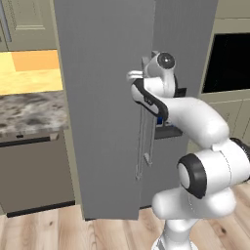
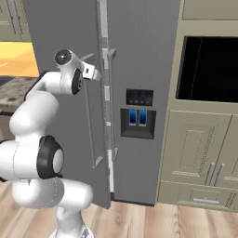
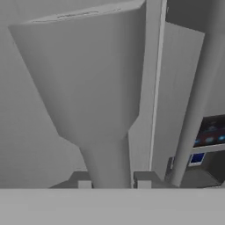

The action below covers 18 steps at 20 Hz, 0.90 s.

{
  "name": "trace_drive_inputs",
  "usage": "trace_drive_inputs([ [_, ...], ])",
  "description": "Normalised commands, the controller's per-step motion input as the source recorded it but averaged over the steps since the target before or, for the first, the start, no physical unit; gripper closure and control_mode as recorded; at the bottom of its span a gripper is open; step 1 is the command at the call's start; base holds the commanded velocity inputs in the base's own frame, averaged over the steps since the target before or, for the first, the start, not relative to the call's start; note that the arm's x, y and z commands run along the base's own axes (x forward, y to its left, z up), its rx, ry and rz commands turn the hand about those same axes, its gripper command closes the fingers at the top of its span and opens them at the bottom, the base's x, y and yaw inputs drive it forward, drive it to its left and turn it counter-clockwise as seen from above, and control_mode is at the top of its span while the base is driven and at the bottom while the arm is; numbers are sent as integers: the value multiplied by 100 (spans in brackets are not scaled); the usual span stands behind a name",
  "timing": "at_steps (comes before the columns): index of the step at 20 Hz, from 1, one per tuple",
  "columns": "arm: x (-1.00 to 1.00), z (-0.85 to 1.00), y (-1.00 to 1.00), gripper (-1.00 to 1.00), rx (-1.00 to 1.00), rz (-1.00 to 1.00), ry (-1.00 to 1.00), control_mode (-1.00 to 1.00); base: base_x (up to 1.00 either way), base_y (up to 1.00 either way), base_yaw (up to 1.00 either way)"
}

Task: Retrieve the steak from the fridge and place it on the saucepan with marinade on the stove.

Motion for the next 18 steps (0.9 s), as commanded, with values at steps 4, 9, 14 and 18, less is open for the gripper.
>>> trace_drive_inputs([
  [4,-53,-29,36,100,0,0,-11,-100,0,0,0],
  [9,-47,-19,47,100,0,0,0,-100,0,0,0],
  [14,-39,-18,58,100,0,0,0,-100,0,0,0],
  [18,-38,-18,62,100,0,0,4,-100,0,0,0],
])
